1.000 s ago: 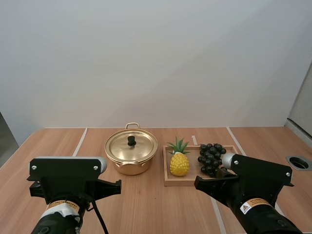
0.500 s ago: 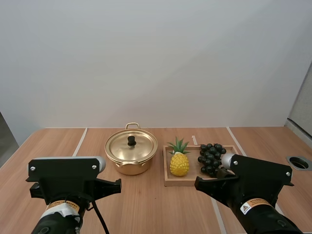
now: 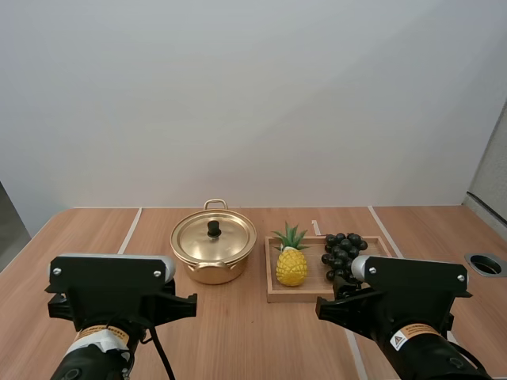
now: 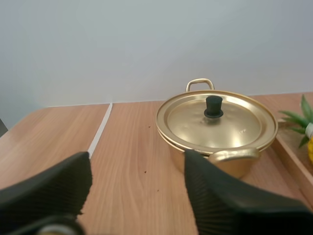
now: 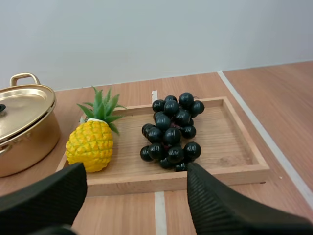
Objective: Open the pot, put the pineapple inside, and close it
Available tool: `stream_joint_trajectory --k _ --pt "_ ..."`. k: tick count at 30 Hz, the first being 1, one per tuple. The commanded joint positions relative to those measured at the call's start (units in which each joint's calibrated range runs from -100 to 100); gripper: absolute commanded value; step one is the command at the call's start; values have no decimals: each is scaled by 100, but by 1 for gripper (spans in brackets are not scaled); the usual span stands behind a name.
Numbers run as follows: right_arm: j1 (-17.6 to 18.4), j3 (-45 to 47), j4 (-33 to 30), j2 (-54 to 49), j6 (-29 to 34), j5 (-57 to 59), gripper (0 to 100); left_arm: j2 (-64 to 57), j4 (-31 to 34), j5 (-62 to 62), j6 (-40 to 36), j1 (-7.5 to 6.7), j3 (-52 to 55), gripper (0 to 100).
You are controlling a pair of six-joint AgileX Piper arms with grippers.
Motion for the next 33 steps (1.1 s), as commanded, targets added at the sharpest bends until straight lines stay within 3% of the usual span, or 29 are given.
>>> stream_joint_trajectory --k 1,5,11,17,23,33 --pt "-11 0 -527 -34 -378 -257 100 -25 -53 152 655 9 0 100" --pt "-11 0 -740 -34 -928 -19 100 -25 -52 225 1401 9 0 100" --pt "-11 0 -644 -34 -900 -22 100 -25 -76 341 832 9 0 100" --pt "-11 0 -285 -34 -900 -68 100 -25 -57 341 798 9 0 100" --pt "-11 0 534 -34 -900 -226 100 -25 -57 341 798 9 0 100" --pt "-11 0 562 -34 -900 -234 100 -25 -63 -3 768 9 0 100"
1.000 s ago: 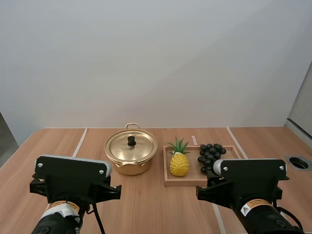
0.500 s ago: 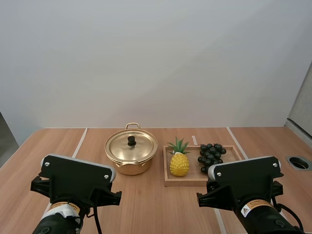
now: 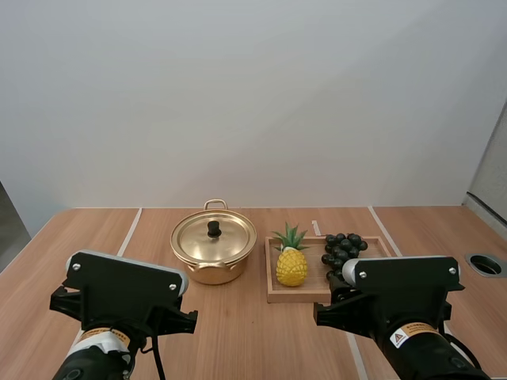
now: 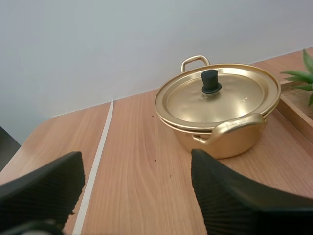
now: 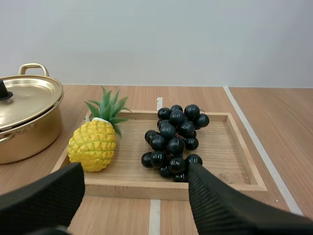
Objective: Open the pot, put the pineapple inside, and close it
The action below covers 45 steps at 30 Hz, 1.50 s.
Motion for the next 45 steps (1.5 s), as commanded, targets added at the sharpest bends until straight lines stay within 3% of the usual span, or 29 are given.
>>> stream_joint_trajectory --k 1,7,14,18,22,30,36,41,45 --pt "-11 0 -19 -34 -23 -124 100 -25 -63 -563 -180 9 0 100" --pt "-11 0 -59 -34 -23 -192 100 -25 -63 -684 -796 9 -50 100" --pt "-11 0 -110 -34 -23 -183 100 -25 72 -699 -833 9 -56 100" --pt "-11 0 -243 -34 -23 -382 100 -25 346 -1274 -344 9 -56 100" --pt "-11 0 -286 -34 -33 -1360 100 -25 346 -2255 261 9 -139 100" --pt "-11 0 -2073 -34 -45 -3415 100 -25 334 -2258 -177 9 -1132 100" --pt "-11 -547 -2058 -34 -45 -3295 100 -25 334 -1762 -1006 9 -2261 100" --pt "-11 -1412 -1993 -34 -24 -1671 100 -25 334 -1127 -1558 9 -2884 100" --pt "-6 -2016 -1038 -34 -24 -195 100 -25 334 -1132 -1549 9 -3084 100"
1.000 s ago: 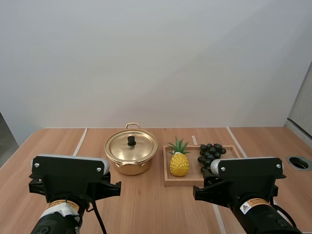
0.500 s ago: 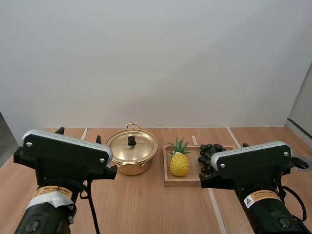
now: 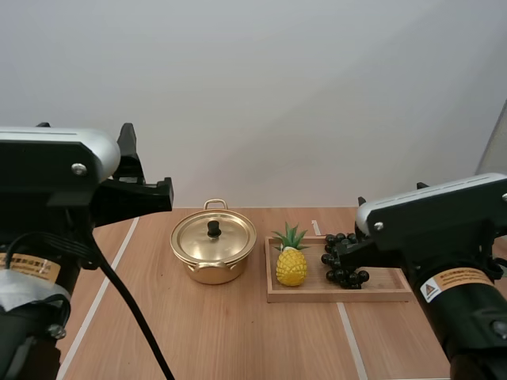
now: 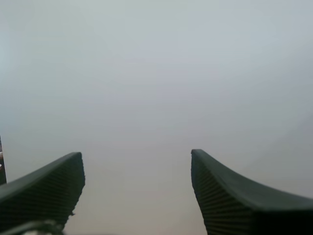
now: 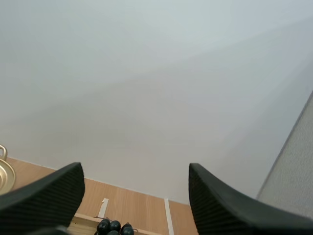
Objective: Open the pot, put the pineapple inside, and close it
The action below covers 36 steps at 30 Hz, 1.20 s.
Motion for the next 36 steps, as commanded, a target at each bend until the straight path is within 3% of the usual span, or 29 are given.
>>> stream_joint_trajectory --k 1,4,13,21,30,36 --pt "-3 -451 743 -31 -15 1327 100 -5 23 137 -99 9 -149 100" --pt "3 -750 1200 -31 -15 2266 100 -5 23 85 -99 9 -161 100" --pt "3 -836 1153 179 -48 2538 100 1074 23 86 163 9 -349 100" --pt "-5 -836 1119 261 -48 2682 100 3013 23 260 333 9 -1929 100" --pt "-5 -836 1119 261 -48 2701 100 4725 -22 2487 400 9 -4341 100" --pt "-5 -836 1119 261 -48 2701 100 5698 -547 4464 1027 9 -5643 100"
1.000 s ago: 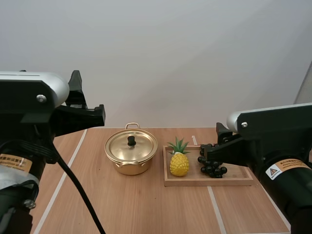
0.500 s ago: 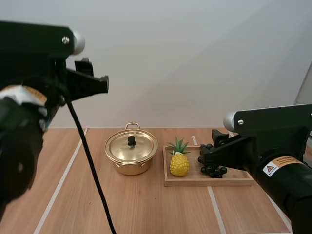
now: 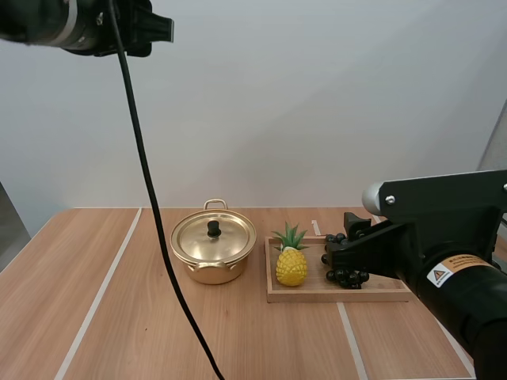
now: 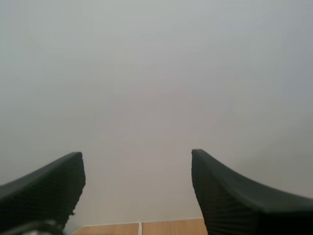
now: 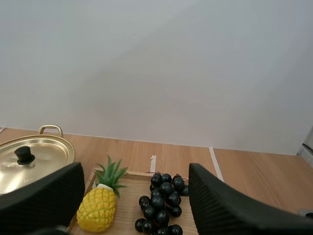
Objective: Open the pot, put the pineapple inside, and close it
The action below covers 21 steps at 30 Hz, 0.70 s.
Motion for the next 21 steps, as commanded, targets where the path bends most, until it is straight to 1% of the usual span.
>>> stream_joint_trajectory --k 1,6,8,11,17,21 --pt "-5 -51 -27 10 -48 -55 100 463 -520 1164 412 9 -540 100" --pt "-5 -51 -27 10 -48 -55 100 1067 -1647 2565 1155 9 -1114 100" --pt "-5 -51 -27 10 -48 -55 100 1236 -1909 2908 1349 9 -1217 100" --pt "-5 -51 -27 10 -48 -55 100 1469 -2052 3186 1398 9 -1276 100" --pt "-5 -51 -27 10 -48 -55 100 1955 -2066 3916 2037 9 -1276 100" --pt "-5 -51 -27 10 -48 -55 100 2094 -2110 4119 2062 9 -1276 100"
